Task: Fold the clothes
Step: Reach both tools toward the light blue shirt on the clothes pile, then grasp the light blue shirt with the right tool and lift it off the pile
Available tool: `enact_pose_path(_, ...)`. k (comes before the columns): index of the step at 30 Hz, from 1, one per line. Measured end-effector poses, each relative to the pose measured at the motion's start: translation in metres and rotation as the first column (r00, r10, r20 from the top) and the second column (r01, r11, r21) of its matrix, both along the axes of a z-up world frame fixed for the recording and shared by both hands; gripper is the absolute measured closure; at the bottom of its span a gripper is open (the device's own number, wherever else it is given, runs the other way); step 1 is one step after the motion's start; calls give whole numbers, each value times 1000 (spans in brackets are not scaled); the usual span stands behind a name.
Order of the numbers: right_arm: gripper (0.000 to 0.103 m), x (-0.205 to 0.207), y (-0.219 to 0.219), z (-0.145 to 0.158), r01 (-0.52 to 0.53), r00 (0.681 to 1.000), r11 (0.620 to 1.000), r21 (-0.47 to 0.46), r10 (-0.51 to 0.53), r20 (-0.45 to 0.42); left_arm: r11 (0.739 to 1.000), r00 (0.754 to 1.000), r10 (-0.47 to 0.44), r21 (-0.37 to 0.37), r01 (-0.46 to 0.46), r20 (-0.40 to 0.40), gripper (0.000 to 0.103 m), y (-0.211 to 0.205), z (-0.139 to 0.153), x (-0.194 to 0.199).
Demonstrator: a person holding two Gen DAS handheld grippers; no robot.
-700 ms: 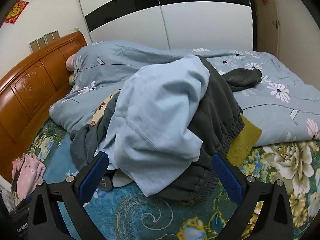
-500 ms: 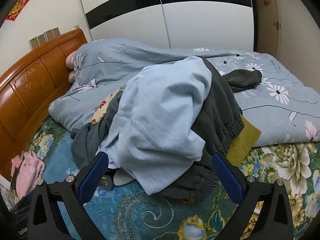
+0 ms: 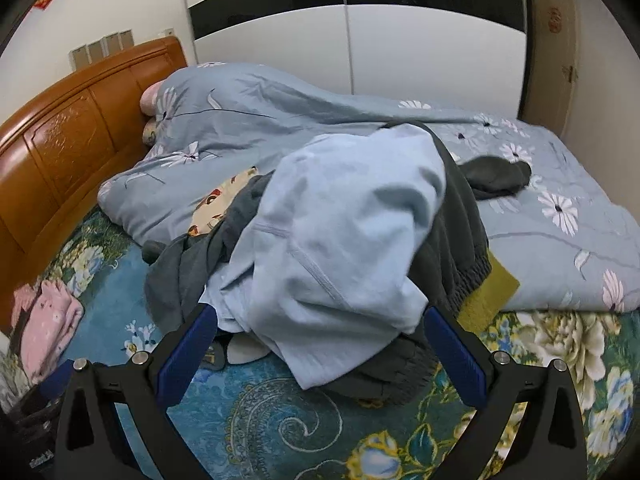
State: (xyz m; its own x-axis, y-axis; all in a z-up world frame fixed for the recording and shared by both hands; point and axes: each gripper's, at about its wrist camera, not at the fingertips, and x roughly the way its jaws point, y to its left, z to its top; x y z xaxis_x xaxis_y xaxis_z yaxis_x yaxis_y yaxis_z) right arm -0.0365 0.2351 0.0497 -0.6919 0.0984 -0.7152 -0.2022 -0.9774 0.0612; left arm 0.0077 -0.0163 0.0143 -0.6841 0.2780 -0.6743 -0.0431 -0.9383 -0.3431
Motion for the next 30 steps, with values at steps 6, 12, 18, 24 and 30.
enact_pose_path(6,0,-15,7,-1,3,1000,1000,18,-3,-1,1000,1000,16,-1,-16,-2,0,-2,1,3)
enact_pose_path(12,0,-41,12,-9,-24,999,997,74,23,24,997,997,63,36,-64,45,0,-8,-11,9)
enact_pose_path(18,31,-66,35,-22,24,995,999,-44,-20,99,990,987,114,72,-123,115,0,-18,-28,29)
enact_pose_path(24,95,-49,59,6,15,999,939,-345,-3,35,985,983,145,77,-155,114,0,-32,-29,49)
enact_pose_path(30,99,9,33,131,-304,930,860,-409,174,-323,977,981,172,115,-182,93,0,-49,-26,64)
